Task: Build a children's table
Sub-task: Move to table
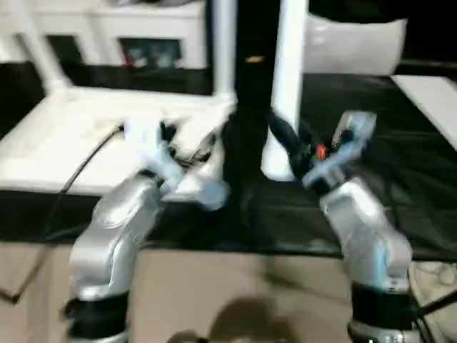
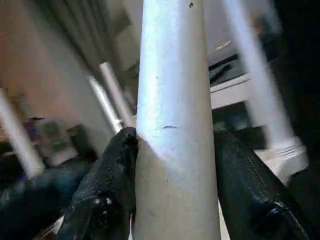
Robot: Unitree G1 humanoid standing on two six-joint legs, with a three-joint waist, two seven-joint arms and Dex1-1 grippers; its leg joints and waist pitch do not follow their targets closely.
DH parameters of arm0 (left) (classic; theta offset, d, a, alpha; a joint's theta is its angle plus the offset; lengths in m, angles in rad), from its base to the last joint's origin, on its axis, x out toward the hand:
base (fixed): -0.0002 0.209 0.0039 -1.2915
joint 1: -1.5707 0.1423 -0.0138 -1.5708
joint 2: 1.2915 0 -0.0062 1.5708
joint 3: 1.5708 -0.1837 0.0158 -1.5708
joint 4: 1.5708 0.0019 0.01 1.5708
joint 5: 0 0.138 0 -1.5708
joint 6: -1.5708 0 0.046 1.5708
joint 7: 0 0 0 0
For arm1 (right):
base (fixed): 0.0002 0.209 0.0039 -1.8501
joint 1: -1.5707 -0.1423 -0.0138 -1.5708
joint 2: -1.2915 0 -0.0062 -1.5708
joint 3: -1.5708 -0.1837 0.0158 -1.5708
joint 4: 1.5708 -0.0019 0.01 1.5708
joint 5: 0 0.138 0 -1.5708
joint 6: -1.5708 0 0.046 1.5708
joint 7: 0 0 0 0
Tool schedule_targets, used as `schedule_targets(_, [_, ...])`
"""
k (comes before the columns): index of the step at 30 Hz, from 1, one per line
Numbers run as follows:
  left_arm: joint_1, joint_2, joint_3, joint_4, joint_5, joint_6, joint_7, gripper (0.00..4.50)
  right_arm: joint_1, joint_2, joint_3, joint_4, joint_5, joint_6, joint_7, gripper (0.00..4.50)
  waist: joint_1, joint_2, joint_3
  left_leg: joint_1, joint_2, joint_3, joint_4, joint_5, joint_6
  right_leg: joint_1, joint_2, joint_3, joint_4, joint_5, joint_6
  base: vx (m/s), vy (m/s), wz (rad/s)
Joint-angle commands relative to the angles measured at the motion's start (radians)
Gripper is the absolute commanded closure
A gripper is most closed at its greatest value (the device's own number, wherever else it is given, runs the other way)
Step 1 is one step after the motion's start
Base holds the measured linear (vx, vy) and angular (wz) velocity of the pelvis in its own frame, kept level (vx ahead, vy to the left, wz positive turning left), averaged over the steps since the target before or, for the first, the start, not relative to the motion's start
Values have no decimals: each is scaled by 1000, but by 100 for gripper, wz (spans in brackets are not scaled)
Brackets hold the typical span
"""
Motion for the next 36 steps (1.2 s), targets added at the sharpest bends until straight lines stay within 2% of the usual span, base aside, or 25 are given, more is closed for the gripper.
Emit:
schedule_targets(1, [-53, -26, 28, 13, -69, 29, 12, 0, -8, -17, -7, -18, 54, 43, 45, 264, -2, -9, -46, 30, 148, -77, -120, -409, -130, 13, -126, 67, -88, -256, -167, -77, 82, -2])
schedule_targets(3, [-102, -62, 66, 45, -128, 52, 35, 0, -12, -24, 4, -23, 91, 78, 73, 264, -9, -16, -41, 26, 156, -79, -132, -427, -141, 12, -119, 61, -91, -314, -138, -69, 77, -4])
schedule_targets(4, [-133, -94, 98, 58, -196, 73, 51, 0, -13, -30, 10, -27, 118, 103, 83, 264, -10, -9, -44, 25, 153, -83, -138, -444, -165, 14, -109, 52, -86, -298, -124, -42, 70, -9])
schedule_targets(5, [-137, -99, 103, 59, -206, 77, 53, 0, -13, -31, 11, -27, 122, 106, 84, 264, -12, -11, -45, 29, 155, -83, -140, -452, -180, 12, -106, 50, -84, -273, -119, -42, 70, -9])
schedule_targets(6, [-143, -108, 113, 60, -226, 86, 57, 0, -14, -33, 12, -28, 132, 113, 84, 264, -16, -14, -44, 25, 153, -84, -143, -452, -186, 12, -104, 47, -84, -248, -114, -28, 58, -7])
schedule_targets(7, [-159, -123, 133, 59, -275, 105, 64, 0, -14, -41, 16, -31, 153, 126, 88, 264, -19, -16, -46, 23, 152, -83, -145, -423, -197, 17, -110, 45, -83, -178, -106, 0, 0, 0])
schedule_targets(8, [-159, -123, 133, 59, -275, 105, 64, 0, -14, -41, 16, -31, 153, 126, 88, 264, -19, -19, -47, 23, 153, -79, -143, -403, -193, 17, -113, 45, -86, -159, -109, 0, 0, 0])
schedule_targets(10, [-174, -146, 140, 70, -349, 129, 62, 0, -9, -50, 23, -45, 169, 150, 104, 264, -18, -23, -47, 21, 153, -72, -137, -343, -166, 18, -123, 50, -90, -130, -121, 0, 0, 0])
schedule_targets(11, [-177, -149, 140, 74, -357, 136, 60, 0, -8, -53, 25, -48, 170, 155, 107, 264, -14, -26, -51, 21, 156, -63, -129, -275, -131, 17, -127, 54, -94, -113, -137, 0, 0, 0])
schedule_targets(13, [-181, -154, 124, 89, -335, 145, 62, 0, 0, -60, 32, -61, 182, 171, 115, 264, -9, -24, -55, 16, 161, -59, -129, -192, -88, 21, -119, 49, -86, -31, -158, 0, 0, 0])
schedule_targets(16, [-184, -155, 119, 95, -331, 147, 66, 0, 4, -64, 35, -67, 191, 179, 117, 264, -5, -25, -58, 20, 160, -53, -128, -172, -74, 23, -116, 47, -83, 17, -173, 0, 0, 0])
schedule_targets(17, [-186, -149, 122, 104, -325, 139, 82, 0, 10, -71, 43, -74, 194, 176, 116, 264, 0, -28, -61, 18, 157, -49, -121, -107, -36, 31, -122, 48, -79, 107, -197, 0, 0, 0])
schedule_targets(19, [-188, -143, 125, 115, -301, 118, 103, 0, 14, -73, 48, -75, 185, 166, 112, 264, 4, -30, -61, 17, 157, -44, -116, -67, 7, 35, -124, 48, -79, 143, -217, 0, 0, 0])
schedule_targets(20, [-190, -136, 123, 123, -289, 110, 115, 0, 15, -75, 52, -75, 180, 162, 111, 264, 6, -27, -62, 16, 157, -44, -113, -56, 18, 37, -126, 48, -77, 149, -224, 0, 0, 0])
schedule_targets(21, [-190, -123, 114, 128, -265, 98, 117, 0, 17, -80, 61, -75, 158, 150, 110, 264, 6, -28, -62, 16, 159, -44, -112, -43, 39, 38, -123, 47, -77, 147, -227, 0, 0, 0])
schedule_targets(22, [-190, -108, 101, 134, -230, 82, 122, 0, 19, -87, 83, -74, 116, 126, 109, 264, 5, -23, -62, 17, 163, -45, -112, -33, 45, 36, -116, 43, -76, 130, -220, 0, 0, 0])
schedule_targets(23, [-192, -81, 66, 144, -158, 43, 121, 0, 19, -101, 136, -64, 16, 67, 96, 264, 4, -24, -62, 17, 164, -46, -114, -35, 42, 37, -114, 42, -77, 120, -217, 0, 0, 0])
schedule_targets(24, [-192, -81, 66, 144, -157, 42, 121, 18, 19, -101, 137, -64, 15, 66, 96, 264, 6, -22, -63, 18, 165, -47, -114, -39, 37, 35, -112, 40, -79, 103, -206, 0, 0, 0])
schedule_targets(25, [-195, -58, 20, 150, -88, 4, 113, 37, 14, -99, 188, -40, -85, -6, 65, 264, 3, -22, -61, 20, 165, -44, -115, -53, 22, 33, -112, 42, -79, 86, -202, 0, 0, 0])
schedule_targets(27, [-199, -51, -3, 150, -60, -11, 112, 37, 8, -89, 209, -20, -131, -48, 41, 264, 1, -22, -59, 23, 166, -40, -119, -93, -5, 31, -114, 45, -82, 47, -201, 0, 0, 0])
schedule_targets(30, [-225, -84, -29, 180, 17, -88, 189, 73, -20, -56, 248, 61, -267, -193, -67, 264, 0, -24, -56, 27, 169, -37, -124, -154, -49, 28, -113, 46, -85, 4, -213, 0, 0, 0])
schedule_targets(32, [-235, -118, -16, 202, 36, -117, 248, 91, -30, -32, 241, 88, -288, -223, -112, 264, 0, -22, -56, 31, 171, -35, -126, -189, -68, 23, -113, 49, -87, -11, -217, 0, 0, 0])
schedule_targets(33, [-241, -147, -1, 224, 49, -135, 301, 91, -36, -24, 244, 109, -316, -247, -141, 264, 0, -24, -56, 27, 171, -38, -127, -192, -72, 28, -115, 48, -85, 0, -216, 0, 0, 0])
schedule_targets(34, [-242, -162, 5, 234, 53, -145, 320, 113, -36, -21, 247, 115, -320, -254, -144, 264, -1, -25, -56, 26, 171, -38, -128, -194, -68, 30, -113, 47, -85, 11, -209, 0, 0, 0])
schedule_targets(36, [-241, -174, 3, 242, 54, -155, 322, 121, -35, -16, 251, 122, -330, -266, -143, 264, -2, -24, -58, 23, 169, -37, -127, -176, -52, 33, -113, 47, -82, 39, -205, 0, 0, 0])
